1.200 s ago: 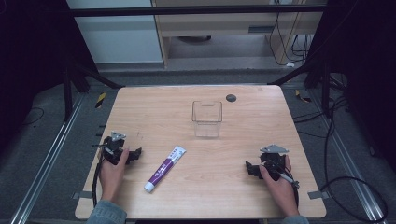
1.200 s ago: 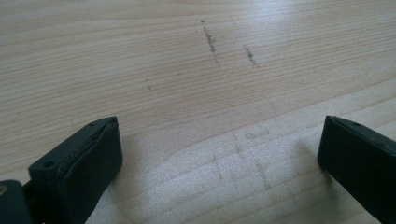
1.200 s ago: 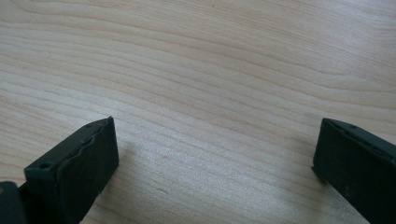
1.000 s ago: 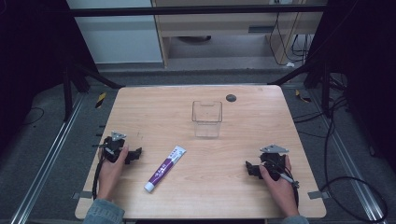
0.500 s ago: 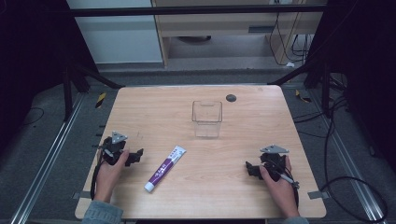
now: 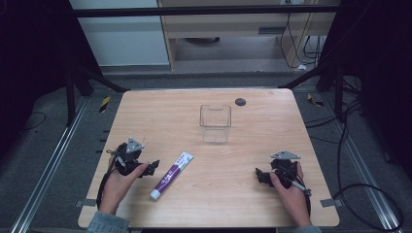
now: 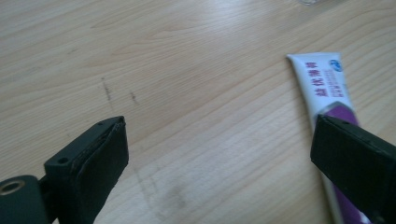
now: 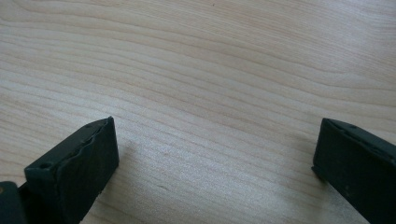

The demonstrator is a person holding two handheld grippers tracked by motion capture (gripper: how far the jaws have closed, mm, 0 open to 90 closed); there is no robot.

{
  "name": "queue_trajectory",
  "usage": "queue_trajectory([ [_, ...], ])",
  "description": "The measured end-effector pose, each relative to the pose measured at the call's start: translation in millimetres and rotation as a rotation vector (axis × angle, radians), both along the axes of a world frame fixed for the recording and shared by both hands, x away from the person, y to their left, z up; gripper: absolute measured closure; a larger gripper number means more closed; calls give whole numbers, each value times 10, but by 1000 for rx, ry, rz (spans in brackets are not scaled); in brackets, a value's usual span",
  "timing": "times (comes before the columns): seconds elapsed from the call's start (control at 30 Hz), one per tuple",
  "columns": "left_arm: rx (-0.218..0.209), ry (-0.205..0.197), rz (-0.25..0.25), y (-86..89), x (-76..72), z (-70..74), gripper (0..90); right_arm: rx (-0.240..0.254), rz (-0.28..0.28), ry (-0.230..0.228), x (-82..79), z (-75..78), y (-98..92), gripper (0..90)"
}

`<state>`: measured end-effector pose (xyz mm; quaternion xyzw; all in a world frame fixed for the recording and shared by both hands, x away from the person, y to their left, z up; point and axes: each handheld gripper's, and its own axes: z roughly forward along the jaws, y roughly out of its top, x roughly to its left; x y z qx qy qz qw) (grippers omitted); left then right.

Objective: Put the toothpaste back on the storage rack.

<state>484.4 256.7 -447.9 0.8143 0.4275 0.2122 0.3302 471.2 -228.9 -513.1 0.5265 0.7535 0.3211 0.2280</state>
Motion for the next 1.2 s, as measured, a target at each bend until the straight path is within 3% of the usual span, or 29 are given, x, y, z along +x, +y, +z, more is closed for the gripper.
queue_trajectory([
  [0.23, 10, 23, -53, -243, -78, 96, 63, 0, 0, 0, 0, 0, 0, 3],
  [0.8, 66, 128, -165, -684, -174, -17, 98, 6, 4, 4, -9, 4, -4, 3],
  [1.1, 91, 148, -202, -814, -174, -14, 172, 6, 4, 4, -9, 4, -4, 3],
  [1.2, 96, 160, -214, -846, -157, -13, 241, 6, 4, 4, -8, 4, -4, 3],
])
